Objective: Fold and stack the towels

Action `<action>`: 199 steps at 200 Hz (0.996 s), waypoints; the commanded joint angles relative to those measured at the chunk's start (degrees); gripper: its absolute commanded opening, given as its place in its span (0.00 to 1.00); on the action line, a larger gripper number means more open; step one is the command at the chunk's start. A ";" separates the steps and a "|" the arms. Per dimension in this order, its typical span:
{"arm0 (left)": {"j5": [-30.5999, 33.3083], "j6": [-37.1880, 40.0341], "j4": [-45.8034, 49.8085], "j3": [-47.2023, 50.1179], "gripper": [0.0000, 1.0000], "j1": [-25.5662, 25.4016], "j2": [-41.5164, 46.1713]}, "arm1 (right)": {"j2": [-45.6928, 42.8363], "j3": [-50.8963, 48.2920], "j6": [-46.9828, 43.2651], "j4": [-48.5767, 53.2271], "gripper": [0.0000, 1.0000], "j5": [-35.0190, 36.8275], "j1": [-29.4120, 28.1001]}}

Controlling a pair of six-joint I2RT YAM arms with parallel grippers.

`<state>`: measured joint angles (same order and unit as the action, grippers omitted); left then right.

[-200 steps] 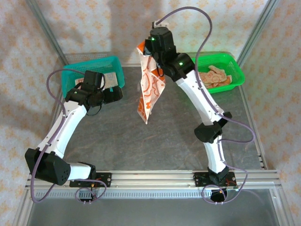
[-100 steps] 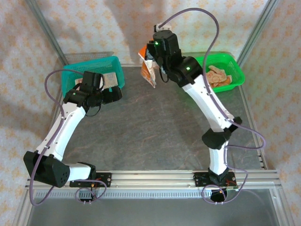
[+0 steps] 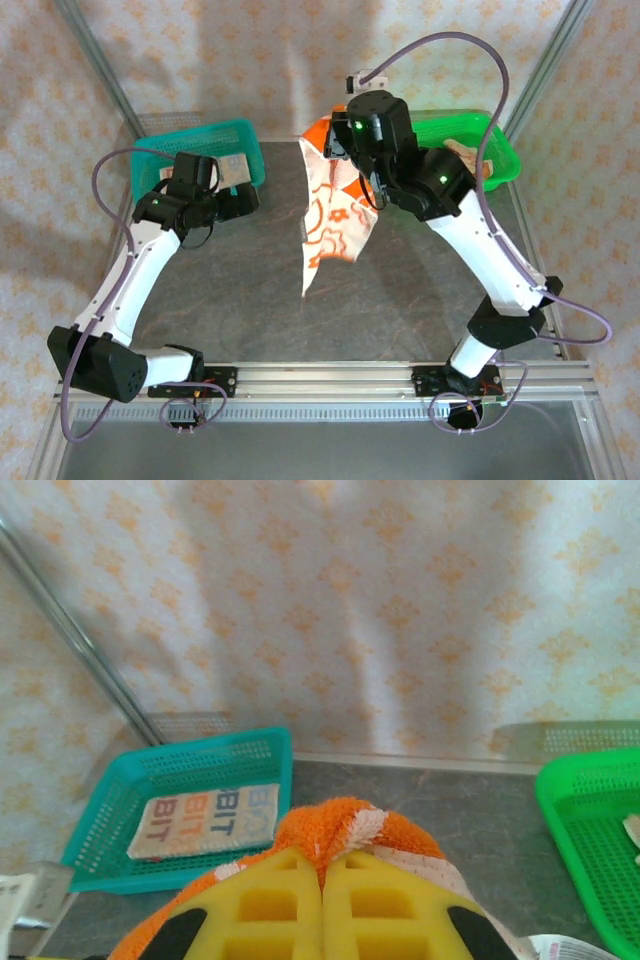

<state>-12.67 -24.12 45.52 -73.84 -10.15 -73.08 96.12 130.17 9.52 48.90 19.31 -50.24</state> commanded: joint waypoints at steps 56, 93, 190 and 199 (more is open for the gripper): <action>0.31 -0.23 1.36 4.02 1.00 -0.59 0.73 | 33.55 21.21 2.27 4.19 0.51 -15.09 11.16; -1.36 -0.64 1.79 6.18 1.00 -0.62 1.01 | 39.72 27.73 1.14 4.81 0.73 -15.77 11.30; -0.30 -6.18 -6.36 15.02 0.84 -17.54 0.20 | 9.59 -28.39 10.35 -8.18 0.63 -11.29 11.30; 0.83 -7.81 -7.28 15.45 0.81 -20.59 -0.81 | 6.78 -33.80 11.92 -9.44 0.62 -11.14 11.30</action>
<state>-15.33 -29.06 42.11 -59.70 -24.62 -72.53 110.04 108.14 15.97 45.19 6.00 -38.96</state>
